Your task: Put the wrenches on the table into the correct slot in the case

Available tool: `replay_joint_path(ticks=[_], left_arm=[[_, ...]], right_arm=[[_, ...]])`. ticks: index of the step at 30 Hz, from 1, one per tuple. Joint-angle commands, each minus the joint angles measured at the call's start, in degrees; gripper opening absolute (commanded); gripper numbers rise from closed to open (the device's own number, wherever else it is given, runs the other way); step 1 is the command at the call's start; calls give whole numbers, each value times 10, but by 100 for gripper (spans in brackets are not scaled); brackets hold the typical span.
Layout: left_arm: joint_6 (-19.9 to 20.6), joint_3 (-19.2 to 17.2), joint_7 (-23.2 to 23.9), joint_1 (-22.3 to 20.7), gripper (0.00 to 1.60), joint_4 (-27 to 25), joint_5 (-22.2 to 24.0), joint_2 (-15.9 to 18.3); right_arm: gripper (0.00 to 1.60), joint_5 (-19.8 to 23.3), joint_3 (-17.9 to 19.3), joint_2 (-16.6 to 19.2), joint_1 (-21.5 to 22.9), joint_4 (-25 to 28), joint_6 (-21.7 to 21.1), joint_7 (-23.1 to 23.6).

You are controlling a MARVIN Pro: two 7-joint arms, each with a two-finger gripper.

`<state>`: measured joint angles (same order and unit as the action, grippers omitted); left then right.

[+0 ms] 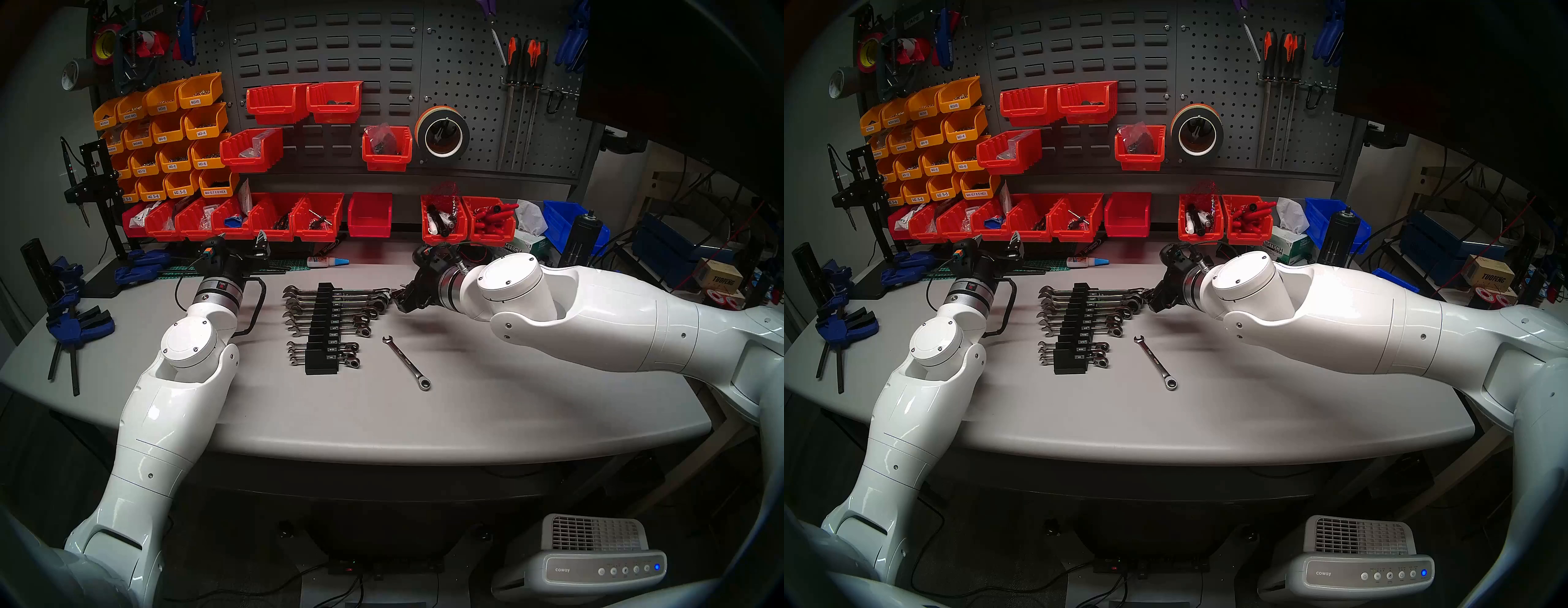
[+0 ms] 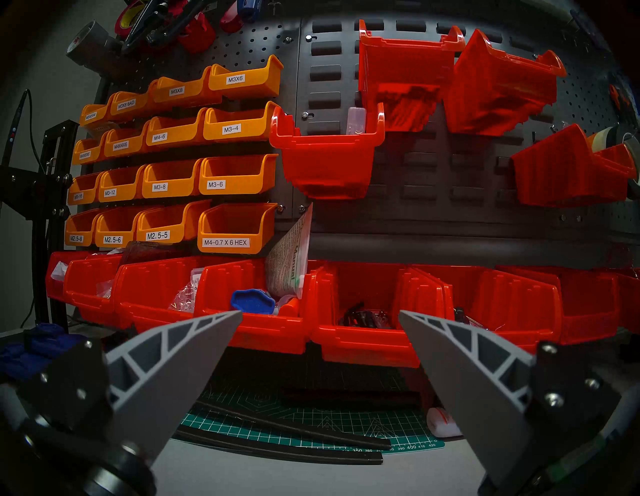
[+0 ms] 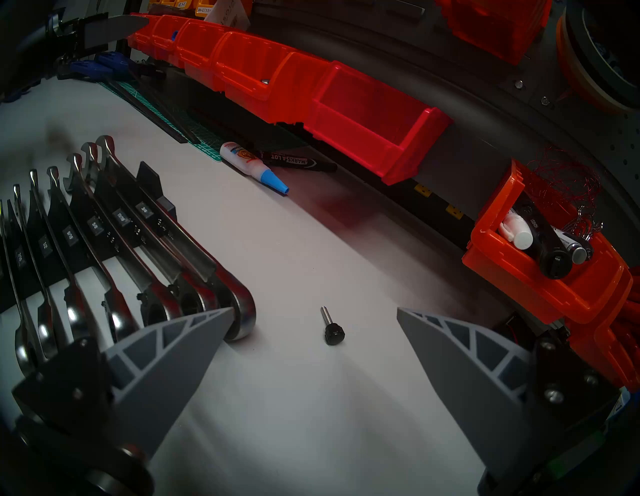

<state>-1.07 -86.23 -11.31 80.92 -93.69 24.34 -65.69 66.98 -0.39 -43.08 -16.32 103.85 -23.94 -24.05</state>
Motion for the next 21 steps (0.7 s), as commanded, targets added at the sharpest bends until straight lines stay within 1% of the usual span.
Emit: replay_joint_path(ticks=[1, 5, 7, 12, 17, 21], left_arm=[[-6, -4, 0, -15, 160, -16, 0, 0], [-6, -4, 0, -15, 160, -16, 0, 0], [-6, -4, 0, -15, 160, -16, 0, 0], [-6, -4, 0, -15, 160, -15, 0, 1], [-5, -4, 0, -15, 160, -15, 0, 1], [-6, -4, 0, -15, 160, -15, 0, 1]], right_arm=[[160, -1, 15, 0, 16, 0, 4, -2], [160, -1, 14, 0, 17, 0, 4, -2], [160, -3, 12, 2, 25, 5, -8, 5], [160, 13, 25, 21, 37, 41, -18, 5], [160, 33, 41, 39, 41, 79, -19, 6], [160, 55, 49, 55, 48, 109, -37, 11]])
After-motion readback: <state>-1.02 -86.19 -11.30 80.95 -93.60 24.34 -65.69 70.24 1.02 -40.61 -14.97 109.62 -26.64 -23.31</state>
